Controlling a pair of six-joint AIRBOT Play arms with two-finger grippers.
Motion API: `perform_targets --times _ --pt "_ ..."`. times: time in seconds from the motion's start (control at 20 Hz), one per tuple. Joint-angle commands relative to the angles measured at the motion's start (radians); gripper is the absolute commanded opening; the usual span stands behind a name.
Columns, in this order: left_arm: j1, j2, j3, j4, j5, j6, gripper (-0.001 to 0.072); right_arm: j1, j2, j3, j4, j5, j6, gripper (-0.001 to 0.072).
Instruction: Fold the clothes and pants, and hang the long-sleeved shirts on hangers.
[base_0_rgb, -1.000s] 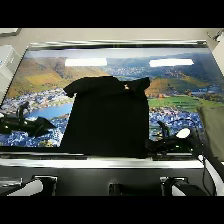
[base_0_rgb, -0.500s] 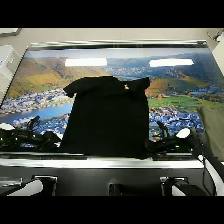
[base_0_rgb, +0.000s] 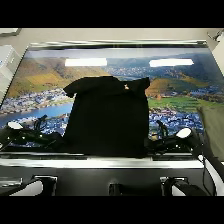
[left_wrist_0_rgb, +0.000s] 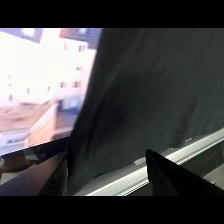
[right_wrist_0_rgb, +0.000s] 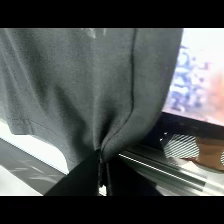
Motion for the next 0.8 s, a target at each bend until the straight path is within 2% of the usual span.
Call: perform_targets --times 0.0,0.05,0.1,0.25,0.45,0.6,0.75 --pt "-0.056 -0.005 0.000 0.010 0.013 -0.002 0.0367 0.001 0.001 0.001 0.010 0.000 -0.003 0.0035" --pt "-0.067 -0.004 0.000 0.004 0.007 -0.002 0.0113 0.001 0.001 0.001 0.022 0.003 -0.012 0.0034" --pt "-0.068 -0.003 0.000 -0.029 0.006 -0.002 0.0018 0.001 0.002 0.001 0.051 0.009 -0.038 0.0034" --pt "-0.069 -0.001 0.043 -0.153 -0.003 -0.001 0.0017 0.001 0.042 0.033 0.132 0.010 -0.114 0.0033" --pt "-0.102 -0.001 0.266 -0.278 -0.029 -0.015 0.0016 0.001 0.101 0.230 0.136 -0.053 -0.122 0.0032" --pt "-0.145 -0.002 0.602 -0.293 0.017 -0.072 0.0015 0.001 0.101 0.531 0.130 -0.221 -0.097 0.0031" --pt "-0.151 -0.002 1.027 -0.292 0.064 -0.143 0.0015 0.001 0.100 0.866 0.068 -0.390 -0.065 0.0031"
